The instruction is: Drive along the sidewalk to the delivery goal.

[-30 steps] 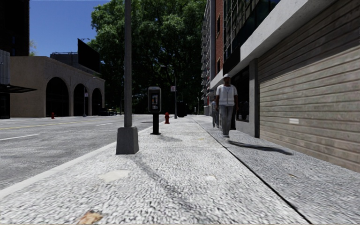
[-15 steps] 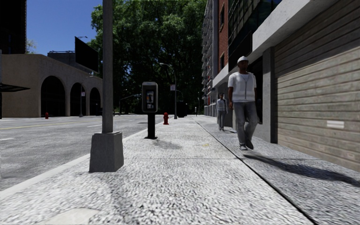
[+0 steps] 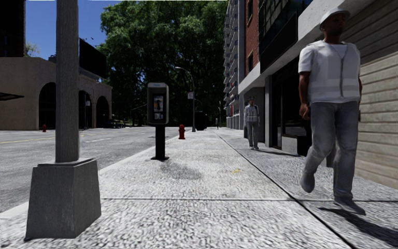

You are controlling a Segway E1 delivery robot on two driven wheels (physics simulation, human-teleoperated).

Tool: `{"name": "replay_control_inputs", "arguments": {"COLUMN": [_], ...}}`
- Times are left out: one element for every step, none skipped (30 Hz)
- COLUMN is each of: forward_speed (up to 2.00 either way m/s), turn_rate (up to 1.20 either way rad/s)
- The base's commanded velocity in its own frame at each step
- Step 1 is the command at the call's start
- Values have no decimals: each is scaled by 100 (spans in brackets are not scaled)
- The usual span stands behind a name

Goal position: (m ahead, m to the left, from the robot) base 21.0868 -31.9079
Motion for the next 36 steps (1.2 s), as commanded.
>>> {"name": "replay_control_inputs", "arguments": {"forward_speed": [200, 200, 200, 200, 200, 200, 200, 200, 200, 200, 200, 200, 200, 200, 200, 200, 200, 200, 200, 200, 200, 200, 200, 200, 200, 200, 200, 200, 200, 200, 200, 200, 200, 200, 200, 200], "turn_rate": [0, 0, 0, 0, 0, 0, 0, 0, 0, 0, 0, 0, 0, 0, 0, 0, 0, 0, 0, 0, 0, 0, 0, 0, 0, 0, 0, 0, 0, -5, -8, -9, -9, -9, -8, 0]}}
